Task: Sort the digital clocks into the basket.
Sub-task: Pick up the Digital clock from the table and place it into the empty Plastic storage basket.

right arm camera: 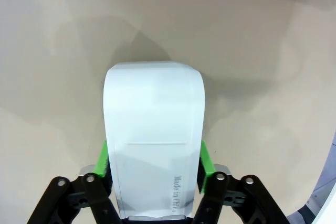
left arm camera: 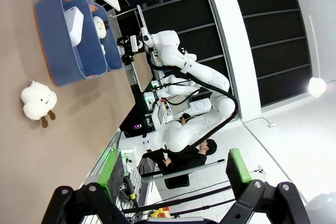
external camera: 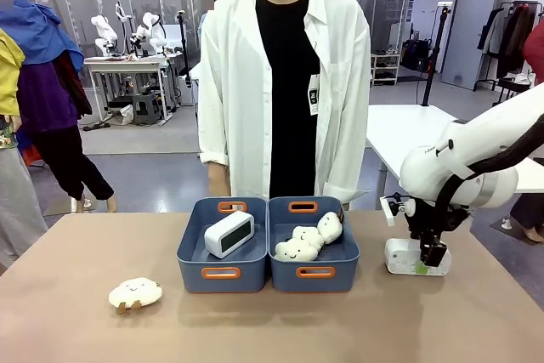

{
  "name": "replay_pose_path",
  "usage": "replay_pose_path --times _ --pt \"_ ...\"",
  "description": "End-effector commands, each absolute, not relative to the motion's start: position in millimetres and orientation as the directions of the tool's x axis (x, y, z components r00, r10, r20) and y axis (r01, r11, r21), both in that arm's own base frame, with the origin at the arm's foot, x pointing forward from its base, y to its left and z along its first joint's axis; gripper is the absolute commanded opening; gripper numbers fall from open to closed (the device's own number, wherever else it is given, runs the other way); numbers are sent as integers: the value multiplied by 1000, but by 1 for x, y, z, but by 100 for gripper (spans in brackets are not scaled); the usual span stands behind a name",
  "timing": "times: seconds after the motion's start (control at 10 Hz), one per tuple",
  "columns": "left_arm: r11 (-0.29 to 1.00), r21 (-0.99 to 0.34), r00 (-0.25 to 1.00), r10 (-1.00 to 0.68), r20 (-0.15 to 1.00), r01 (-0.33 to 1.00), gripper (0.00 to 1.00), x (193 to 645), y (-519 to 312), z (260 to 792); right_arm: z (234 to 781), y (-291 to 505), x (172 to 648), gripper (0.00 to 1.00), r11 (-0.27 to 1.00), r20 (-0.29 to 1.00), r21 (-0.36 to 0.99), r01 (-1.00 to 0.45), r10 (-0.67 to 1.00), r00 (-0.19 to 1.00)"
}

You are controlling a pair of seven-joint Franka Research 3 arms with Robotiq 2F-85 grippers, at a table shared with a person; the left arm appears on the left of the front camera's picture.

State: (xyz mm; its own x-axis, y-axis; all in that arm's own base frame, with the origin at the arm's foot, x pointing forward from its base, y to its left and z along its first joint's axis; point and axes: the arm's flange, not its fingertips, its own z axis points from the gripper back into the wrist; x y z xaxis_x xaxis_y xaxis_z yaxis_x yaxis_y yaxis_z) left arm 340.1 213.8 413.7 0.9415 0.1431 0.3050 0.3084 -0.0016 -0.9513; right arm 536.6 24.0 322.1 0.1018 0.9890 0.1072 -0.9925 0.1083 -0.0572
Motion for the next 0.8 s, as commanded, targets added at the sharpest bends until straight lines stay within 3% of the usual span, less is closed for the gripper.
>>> replay_pose_path --times 0.0,0.1,0.2,0.3,0.5,0.7 --pt "8 -951 941 136 309 310 100 335 214 416 315 33 535 0 125 67 -52 -991 990 122" --pt "8 -951 941 136 309 310 100 335 214 416 315 33 535 0 130 70 -52 -990 990 126" --pt "8 -951 941 136 309 310 100 335 214 416 319 33 535 12 131 71 -58 -990 989 127" --pt "8 -951 941 136 309 310 100 335 214 416 325 33 533 2 131 81 -56 -990 989 126" --pt "8 -951 941 136 309 310 100 335 214 416 347 32 525 0 138 79 -4 -990 987 137" --pt "8 -951 941 136 309 310 100 335 214 416 395 11 508 0 215 125 45 -975 968 220"
